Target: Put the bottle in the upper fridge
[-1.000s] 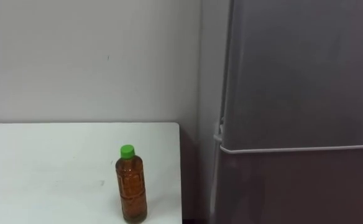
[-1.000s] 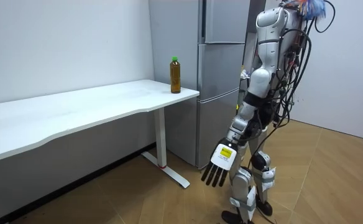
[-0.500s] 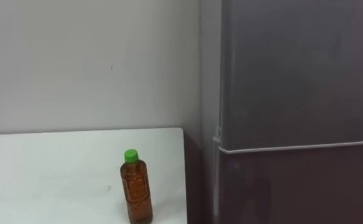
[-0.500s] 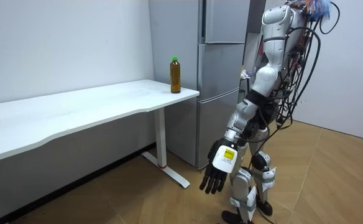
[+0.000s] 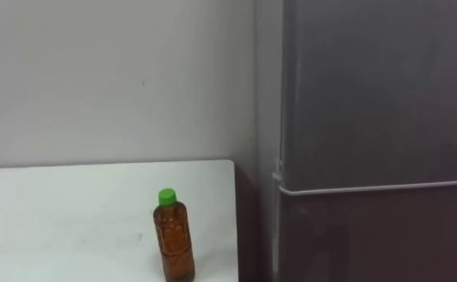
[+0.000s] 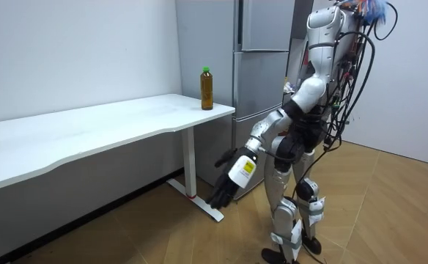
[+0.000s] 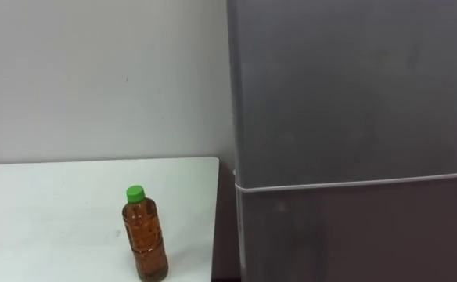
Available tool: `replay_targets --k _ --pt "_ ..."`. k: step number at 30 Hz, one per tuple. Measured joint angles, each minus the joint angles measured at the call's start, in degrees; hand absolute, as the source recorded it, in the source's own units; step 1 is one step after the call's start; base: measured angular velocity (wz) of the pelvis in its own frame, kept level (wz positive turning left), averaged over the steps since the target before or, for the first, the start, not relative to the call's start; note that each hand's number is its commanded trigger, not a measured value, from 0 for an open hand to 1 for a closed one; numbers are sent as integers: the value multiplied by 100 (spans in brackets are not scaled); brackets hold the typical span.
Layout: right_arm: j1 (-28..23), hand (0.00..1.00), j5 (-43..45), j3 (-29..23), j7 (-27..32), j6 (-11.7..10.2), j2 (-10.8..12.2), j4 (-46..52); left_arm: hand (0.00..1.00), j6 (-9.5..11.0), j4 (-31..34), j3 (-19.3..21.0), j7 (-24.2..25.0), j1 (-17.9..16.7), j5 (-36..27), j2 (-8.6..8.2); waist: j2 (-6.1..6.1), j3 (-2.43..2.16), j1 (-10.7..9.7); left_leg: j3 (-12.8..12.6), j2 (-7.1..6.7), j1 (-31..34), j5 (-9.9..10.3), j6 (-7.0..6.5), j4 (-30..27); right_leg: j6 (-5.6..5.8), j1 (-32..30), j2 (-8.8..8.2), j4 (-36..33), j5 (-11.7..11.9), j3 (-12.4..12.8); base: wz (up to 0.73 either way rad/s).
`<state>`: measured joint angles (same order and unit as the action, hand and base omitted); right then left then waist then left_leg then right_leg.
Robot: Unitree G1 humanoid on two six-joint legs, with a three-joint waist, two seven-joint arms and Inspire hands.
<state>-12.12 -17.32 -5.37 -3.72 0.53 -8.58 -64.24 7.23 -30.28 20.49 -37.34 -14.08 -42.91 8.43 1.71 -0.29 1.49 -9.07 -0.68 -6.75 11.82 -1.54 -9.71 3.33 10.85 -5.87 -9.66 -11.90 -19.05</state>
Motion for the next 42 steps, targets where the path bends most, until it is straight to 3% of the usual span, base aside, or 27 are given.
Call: replay_targets --k 5,9,13,16,24,28,33,35,38,42 --pt "-78 0 203 -53 -11 0 3 102 0 177 1100 145 -259 19 54 10 -1 2 45 2 7 15 5 -9 3 0 -4 -9 -1 0 19 -1" --pt "-123 0 243 -54 8 0 31 220 0 202 2153 254 -364 23 108 29 7 -7 59 37 -5 54 5 -9 -40 -1 -13 -7 1 1 -5 2" --pt "-194 0 254 -73 53 -21 38 309 0 214 3200 539 -446 92 602 48 21 -15 67 68 -4 117 3 -10 -106 -3 -60 -5 -1 2 -4 3" --pt "-195 0 261 -98 51 -46 58 297 0 227 3625 602 -439 199 1008 181 8 -3 59 110 -10 101 4 -10 -95 -3 4 -1 3 4 -20 7" --pt "-148 0 127 -108 9 -51 121 210 0 219 4734 603 -192 584 1201 184 13 21 -3 144 -2 126 10 -14 -132 -3 7 7 3 4 10 2" --pt "-93 0 179 -96 -35 -42 141 193 0 179 4896 352 135 979 1284 183 8 26 -54 175 -4 162 10 -18 -163 -3 4 -2 -4 4 -25 3" --pt "158 0 302 -98 -134 -43 169 -8 0 121 5171 39 682 1088 1457 170 -18 41 -280 168 -7 233 9 -20 -178 -4 -26 -2 -5 4 -20 1" --pt "201 0 394 -89 -151 -44 169 -20 0 87 5351 -164 935 1092 1492 169 -34 25 -349 159 -12 250 8 -19 -169 -5 -53 2 -10 5 -5 -2" --pt "239 0 388 -35 -193 -43 169 -10 0 -9 5514 -562 1258 1186 1487 160 -54 27 -441 127 -14 252 8 -19 -170 -5 -55 4 -12 5 0 0" --pt "317 0 437 -22 -225 -37 184 -14 0 -244 5512 -1005 1872 1562 1479 61 -71 45 -530 123 -9 272 8 -19 -193 -5 -77 3 -9 6 -2 0"
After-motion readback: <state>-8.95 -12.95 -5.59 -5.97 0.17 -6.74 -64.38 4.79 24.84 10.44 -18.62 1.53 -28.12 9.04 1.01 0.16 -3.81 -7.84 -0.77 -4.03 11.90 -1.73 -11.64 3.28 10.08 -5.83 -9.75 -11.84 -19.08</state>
